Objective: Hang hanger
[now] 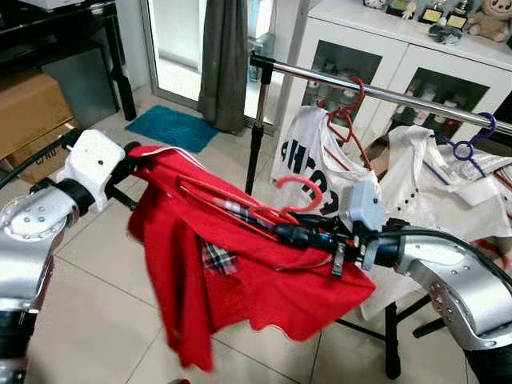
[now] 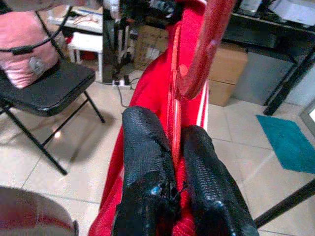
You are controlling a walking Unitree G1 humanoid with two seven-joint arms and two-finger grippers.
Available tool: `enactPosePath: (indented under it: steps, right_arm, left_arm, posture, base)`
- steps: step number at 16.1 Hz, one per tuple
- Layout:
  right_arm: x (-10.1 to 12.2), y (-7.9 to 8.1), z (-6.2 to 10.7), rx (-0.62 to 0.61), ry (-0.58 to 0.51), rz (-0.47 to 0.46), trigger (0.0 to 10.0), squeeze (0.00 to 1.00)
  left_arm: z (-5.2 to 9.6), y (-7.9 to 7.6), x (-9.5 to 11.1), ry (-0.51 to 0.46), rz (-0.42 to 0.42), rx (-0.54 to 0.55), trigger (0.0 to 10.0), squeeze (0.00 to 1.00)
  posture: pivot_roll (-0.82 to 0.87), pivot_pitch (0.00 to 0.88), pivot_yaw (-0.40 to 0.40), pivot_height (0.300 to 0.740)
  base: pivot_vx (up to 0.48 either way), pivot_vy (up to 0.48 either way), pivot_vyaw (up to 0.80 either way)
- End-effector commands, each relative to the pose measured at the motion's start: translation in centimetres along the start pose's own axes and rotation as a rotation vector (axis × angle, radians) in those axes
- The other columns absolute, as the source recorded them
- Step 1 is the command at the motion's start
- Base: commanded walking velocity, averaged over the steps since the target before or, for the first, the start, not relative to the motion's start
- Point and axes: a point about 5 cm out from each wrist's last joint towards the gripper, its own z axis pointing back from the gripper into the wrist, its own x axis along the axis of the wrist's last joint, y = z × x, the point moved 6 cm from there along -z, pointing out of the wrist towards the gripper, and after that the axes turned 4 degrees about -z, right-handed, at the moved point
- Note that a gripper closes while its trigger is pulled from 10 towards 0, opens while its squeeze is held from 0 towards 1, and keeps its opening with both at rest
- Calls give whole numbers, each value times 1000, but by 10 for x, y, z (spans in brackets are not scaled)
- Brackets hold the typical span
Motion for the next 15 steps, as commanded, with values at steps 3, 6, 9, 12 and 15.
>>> enactPosePath:
  steps: [3, 6, 9, 12, 15]
  right_arm:
    - [-13, -11, 27, -45, 51, -53, 0, 0]
    - [-11, -8, 31, -23, 35, -76, 0, 0]
    - [-13, -6, 34, -15, 31, -97, 0, 0]
    - [-20, -17, 38, -67, 93, -66, 0, 0]
    - [-13, -17, 29, -67, 59, -58, 0, 0]
  left_arm:
    - [26, 67, -48, 240, -97, 201, 0, 0]
    - [38, 79, -79, 293, 15, 262, 0, 0]
    - [44, 84, -91, 242, 230, 315, 0, 0]
    - [47, 104, -75, 58, 441, 372, 0, 0]
    - [30, 78, -57, -18, 446, 223, 0, 0]
  posture:
    - [-63, 0, -83, 740]
    - [-61, 0, -85, 740]
    - [-59, 0, -87, 740]
    - [-58, 0, -86, 740]
    - [-56, 0, -86, 740]
  base:
    - [0, 0, 0]
    - [0, 0, 0]
    - [0, 0, 0]
    - [0, 0, 0]
    - [0, 0, 0]
